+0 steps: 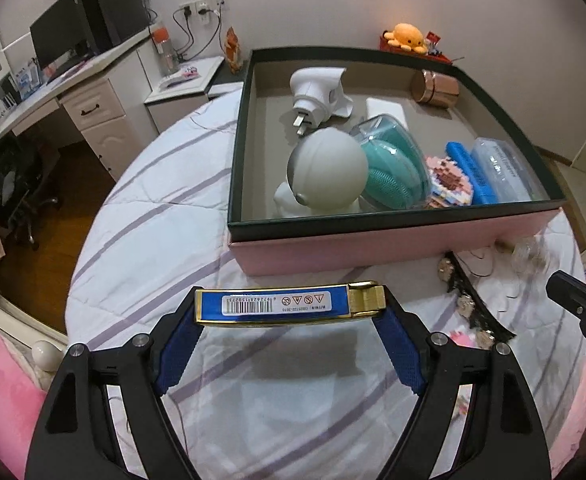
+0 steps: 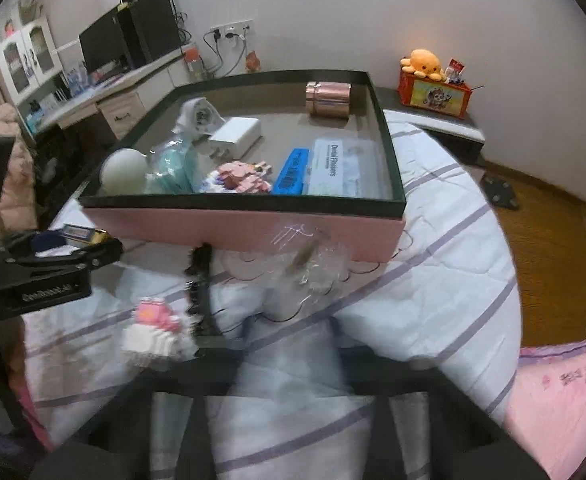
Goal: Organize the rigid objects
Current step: 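Grasp the blue-and-gold box with the left gripper while the right grasps the glass jar, then lift and carry the blue box and glass jar over the tray with both grippers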
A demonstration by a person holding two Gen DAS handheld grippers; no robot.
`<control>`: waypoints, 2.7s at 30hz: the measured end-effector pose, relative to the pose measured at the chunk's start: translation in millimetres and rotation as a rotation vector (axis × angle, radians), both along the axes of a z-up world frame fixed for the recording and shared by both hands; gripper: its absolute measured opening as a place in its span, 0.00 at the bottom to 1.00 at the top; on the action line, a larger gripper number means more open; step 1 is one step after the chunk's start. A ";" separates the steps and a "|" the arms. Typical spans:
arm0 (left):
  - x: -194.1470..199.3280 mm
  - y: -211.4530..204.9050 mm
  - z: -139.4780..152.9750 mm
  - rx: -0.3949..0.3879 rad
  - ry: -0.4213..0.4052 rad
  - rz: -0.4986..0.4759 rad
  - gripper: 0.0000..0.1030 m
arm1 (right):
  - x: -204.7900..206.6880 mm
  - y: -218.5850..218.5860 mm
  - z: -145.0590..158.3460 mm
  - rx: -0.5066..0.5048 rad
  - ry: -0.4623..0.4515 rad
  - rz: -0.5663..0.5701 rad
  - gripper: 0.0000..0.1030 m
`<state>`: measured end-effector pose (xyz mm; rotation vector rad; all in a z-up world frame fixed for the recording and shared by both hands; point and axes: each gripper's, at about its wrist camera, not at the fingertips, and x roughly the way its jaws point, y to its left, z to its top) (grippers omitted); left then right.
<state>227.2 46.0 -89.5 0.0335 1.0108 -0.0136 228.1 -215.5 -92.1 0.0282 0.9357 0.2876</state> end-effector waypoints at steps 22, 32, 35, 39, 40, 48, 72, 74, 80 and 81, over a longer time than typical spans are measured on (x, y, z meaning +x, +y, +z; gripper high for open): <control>16.7 -0.7 -16.7 -0.007 0.046 -0.010 0.81 | 41.2 10.3 -37.8 -0.091 0.040 -0.048 0.61; 9.0 -0.1 -3.0 -0.014 0.012 -0.009 0.81 | 23.2 -2.6 -17.2 -0.050 0.000 -0.065 0.61; -1.5 -1.5 12.0 -0.010 -0.030 -0.013 0.81 | 10.8 -5.0 -2.3 -0.043 -0.034 -0.071 0.61; -17.4 -7.2 32.9 0.006 -0.095 -0.023 0.81 | -12.2 -9.1 24.3 -0.039 -0.108 -0.083 0.61; -21.7 -8.3 37.9 0.002 -0.108 -0.028 0.81 | -16.6 -10.1 30.2 -0.039 -0.123 -0.082 0.61; -70.4 -8.7 89.9 -0.006 -0.256 -0.038 0.81 | -73.5 -12.4 83.1 -0.035 -0.288 -0.085 0.61; -156.2 -16.0 147.8 0.032 -0.479 -0.019 0.81 | -147.7 -12.9 129.1 0.010 -0.449 -0.058 0.61; -156.6 -15.9 147.6 0.031 -0.482 -0.018 0.81 | -149.6 -13.5 131.7 0.012 -0.456 -0.055 0.61; -156.9 -16.9 145.8 0.032 -0.482 -0.023 0.81 | -145.2 -15.0 129.5 0.008 -0.458 -0.060 0.61; -157.4 -16.9 146.3 0.029 -0.481 -0.021 0.81 | -143.5 -15.6 128.8 0.008 -0.455 -0.061 0.61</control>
